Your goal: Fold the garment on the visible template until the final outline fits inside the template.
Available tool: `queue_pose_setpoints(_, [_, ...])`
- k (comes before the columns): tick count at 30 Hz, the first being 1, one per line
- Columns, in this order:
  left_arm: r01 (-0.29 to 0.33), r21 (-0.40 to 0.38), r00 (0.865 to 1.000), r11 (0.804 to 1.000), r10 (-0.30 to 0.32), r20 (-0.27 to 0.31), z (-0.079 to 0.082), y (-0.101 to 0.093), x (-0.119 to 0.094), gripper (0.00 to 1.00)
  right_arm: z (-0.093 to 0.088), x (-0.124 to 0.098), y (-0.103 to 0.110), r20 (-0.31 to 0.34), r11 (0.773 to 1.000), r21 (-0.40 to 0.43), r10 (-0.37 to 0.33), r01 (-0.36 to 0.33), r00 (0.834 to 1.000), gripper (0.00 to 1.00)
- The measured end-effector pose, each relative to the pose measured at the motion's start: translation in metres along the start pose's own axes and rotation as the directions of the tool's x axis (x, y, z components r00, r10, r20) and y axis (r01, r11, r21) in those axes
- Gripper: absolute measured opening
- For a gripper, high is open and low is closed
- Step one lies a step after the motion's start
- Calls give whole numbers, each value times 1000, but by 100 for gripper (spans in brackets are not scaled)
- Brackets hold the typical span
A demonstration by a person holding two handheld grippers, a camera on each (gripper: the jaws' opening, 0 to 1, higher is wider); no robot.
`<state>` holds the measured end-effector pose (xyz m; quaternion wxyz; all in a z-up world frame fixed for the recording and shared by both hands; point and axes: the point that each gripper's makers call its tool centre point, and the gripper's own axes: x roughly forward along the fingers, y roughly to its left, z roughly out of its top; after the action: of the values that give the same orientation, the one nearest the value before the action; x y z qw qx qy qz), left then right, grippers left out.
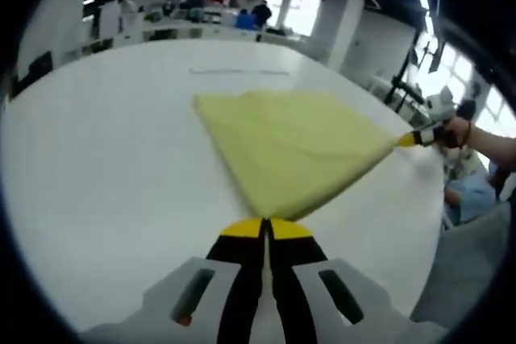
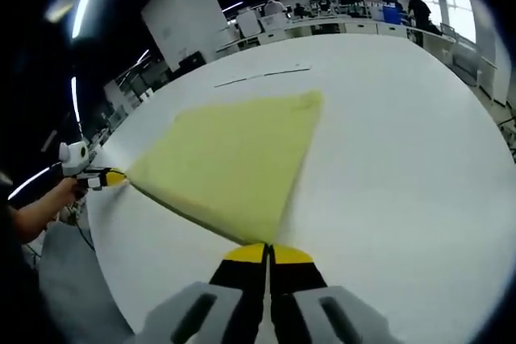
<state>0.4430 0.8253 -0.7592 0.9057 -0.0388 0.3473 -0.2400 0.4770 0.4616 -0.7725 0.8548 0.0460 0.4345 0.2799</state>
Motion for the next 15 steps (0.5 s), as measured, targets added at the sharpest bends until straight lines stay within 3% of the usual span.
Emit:
queue_pose_setpoints(8, [2,-7,1000,1000,-2,-3,-8,-8,-8,0,-7,-4,1,0,1000,14,-4,4,1000,0])
queue_pose_setpoints(15, [0,-6,1000,1000,0,-12,-13,-11,-11,0,-11,-7,2,-15,1000,-22,-20,19,1000,0])
